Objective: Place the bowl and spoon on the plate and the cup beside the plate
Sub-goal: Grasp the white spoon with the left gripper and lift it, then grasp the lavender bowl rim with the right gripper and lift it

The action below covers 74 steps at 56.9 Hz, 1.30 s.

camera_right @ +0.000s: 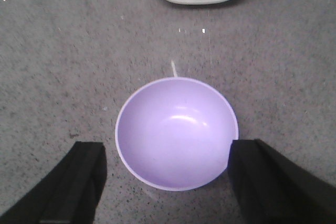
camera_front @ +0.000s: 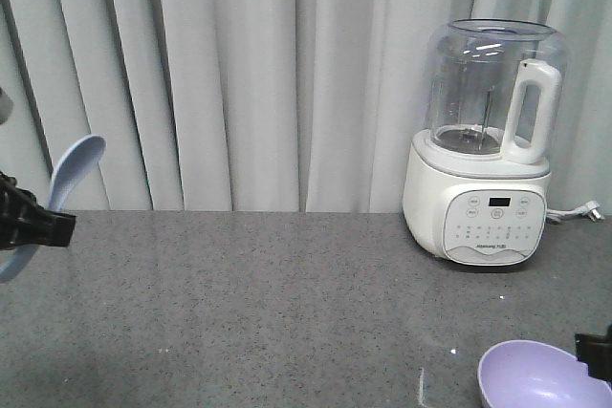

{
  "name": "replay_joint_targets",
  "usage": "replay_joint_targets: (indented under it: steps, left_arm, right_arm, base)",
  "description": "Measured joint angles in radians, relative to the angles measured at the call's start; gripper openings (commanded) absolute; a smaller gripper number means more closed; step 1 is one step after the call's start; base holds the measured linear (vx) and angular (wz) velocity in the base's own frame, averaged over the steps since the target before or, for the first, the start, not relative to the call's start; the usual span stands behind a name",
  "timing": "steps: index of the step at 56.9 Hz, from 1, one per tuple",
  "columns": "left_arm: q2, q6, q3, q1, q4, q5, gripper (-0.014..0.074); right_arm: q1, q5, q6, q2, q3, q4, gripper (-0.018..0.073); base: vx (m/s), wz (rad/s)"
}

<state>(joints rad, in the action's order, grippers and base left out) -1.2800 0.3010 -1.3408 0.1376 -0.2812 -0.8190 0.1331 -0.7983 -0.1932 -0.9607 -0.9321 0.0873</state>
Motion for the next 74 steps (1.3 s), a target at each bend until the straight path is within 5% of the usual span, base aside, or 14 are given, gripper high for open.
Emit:
replay_joint_targets:
  steps: [11, 31, 40, 50, 56, 65, 74]
  left_arm:
    - [0.161, 0.002, 0.129, 0.004, -0.004, 0.085, 0.0]
    - [0.358, 0.003, 0.375, 0.004, -0.027, 0.141, 0.0]
    - [0.376, 0.003, 0.39, 0.004, -0.028, 0.143, 0.0]
    - [0.376, 0.003, 0.39, 0.004, -0.05, 0.144, 0.0]
    - [0.376, 0.003, 0.39, 0.004, -0.056, 0.146, 0.0]
    - [0.376, 0.003, 0.39, 0.004, -0.056, 0.151, 0.0]
    - [0.376, 0.003, 0.39, 0.004, -0.057, 0.16, 0.0]
  right_arm:
    - [-0.037, -0.035, -0.003, -0.22, -0.071, -0.023, 0.0529]
    - [-0.314, -0.104, 0.193, -0.437, -0.132, -0.136, 0.0523]
    - [-0.323, -0.071, 0.266, -0.491, -0.133, -0.249, 0.0494]
    - [-0.323, -0.048, 0.297, -0.579, -0.133, -0.267, 0.0448]
    - [-0.323, -0.038, 0.316, -0.63, -0.133, -0.268, 0.0342]
    - [-0.323, -0.025, 0.328, -0.669, -0.133, -0.268, -0.0017]
    - [-0.323, -0.02, 0.351, -0.638, -0.143, -0.289, -0.0012]
  base:
    - [0.0, 0.0]
    - [0.0, 0.0]
    - [0.0, 0.0]
    - [0.0, 0.0]
    - [0.0, 0.0]
    - [0.0, 0.0]
    - [0.0, 0.0]
